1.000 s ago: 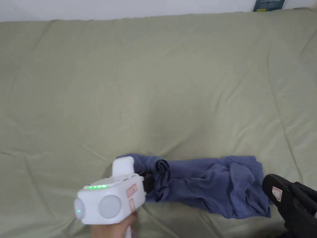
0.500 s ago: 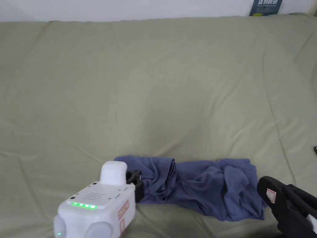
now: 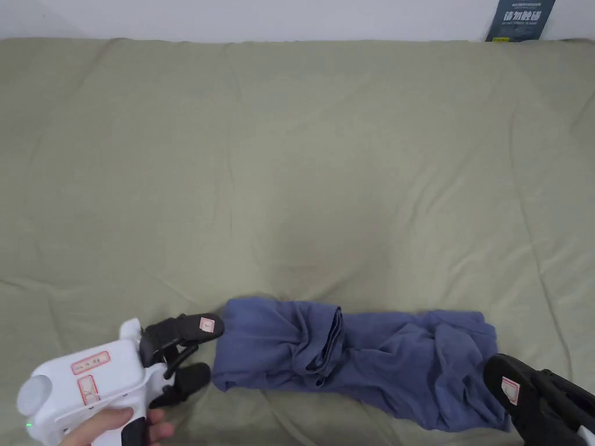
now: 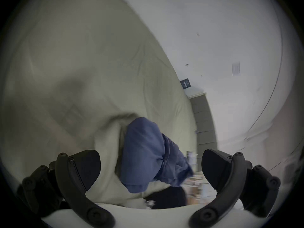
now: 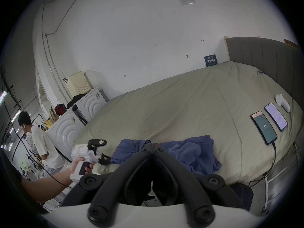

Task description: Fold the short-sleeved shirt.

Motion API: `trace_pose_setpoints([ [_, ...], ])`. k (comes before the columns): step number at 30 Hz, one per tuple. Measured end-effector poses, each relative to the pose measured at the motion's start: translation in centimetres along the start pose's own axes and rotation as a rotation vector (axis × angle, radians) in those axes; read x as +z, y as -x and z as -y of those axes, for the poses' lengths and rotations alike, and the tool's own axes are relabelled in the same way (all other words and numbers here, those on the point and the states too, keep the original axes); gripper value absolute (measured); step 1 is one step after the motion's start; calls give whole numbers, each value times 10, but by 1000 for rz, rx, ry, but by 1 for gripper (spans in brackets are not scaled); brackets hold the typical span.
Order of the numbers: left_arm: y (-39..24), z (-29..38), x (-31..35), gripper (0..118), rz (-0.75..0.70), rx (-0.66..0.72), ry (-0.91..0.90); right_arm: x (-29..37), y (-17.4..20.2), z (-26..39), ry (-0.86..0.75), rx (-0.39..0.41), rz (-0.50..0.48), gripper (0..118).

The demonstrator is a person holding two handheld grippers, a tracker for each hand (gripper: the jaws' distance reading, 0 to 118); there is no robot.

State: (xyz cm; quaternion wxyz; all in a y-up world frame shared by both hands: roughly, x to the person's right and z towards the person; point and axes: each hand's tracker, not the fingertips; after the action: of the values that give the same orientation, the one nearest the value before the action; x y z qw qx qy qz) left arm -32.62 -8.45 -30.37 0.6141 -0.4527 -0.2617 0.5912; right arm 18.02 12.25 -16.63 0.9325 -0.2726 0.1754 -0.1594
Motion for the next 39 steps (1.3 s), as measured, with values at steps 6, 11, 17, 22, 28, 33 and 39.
trace_pose_setpoints([
  [6, -13, 14, -69, 118, 50, -226, 184, -1, 1, -3, -2, 3, 5, 0],
  [11, -31, 23, -79, 113, -51, -241, 47, -2, 3, -4, 6, 1, 7, 0],
  [17, -16, 30, -60, 16, -199, -209, -131, -4, 3, 2, 25, 2, -4, 0],
  [22, -37, 38, -46, 16, -383, -325, -370, -1, 9, 1, 16, 9, -14, 0],
  [28, -76, 45, 0, 16, -628, -619, -481, 0, 9, 2, 19, 18, -16, 0],
  [33, -123, 59, 18, 16, -777, -815, -542, -4, 8, 6, 24, 9, -30, 0],
  [39, -151, 117, -67, 16, -826, -1149, -397, -4, 10, 7, 18, 11, -45, 0],
])
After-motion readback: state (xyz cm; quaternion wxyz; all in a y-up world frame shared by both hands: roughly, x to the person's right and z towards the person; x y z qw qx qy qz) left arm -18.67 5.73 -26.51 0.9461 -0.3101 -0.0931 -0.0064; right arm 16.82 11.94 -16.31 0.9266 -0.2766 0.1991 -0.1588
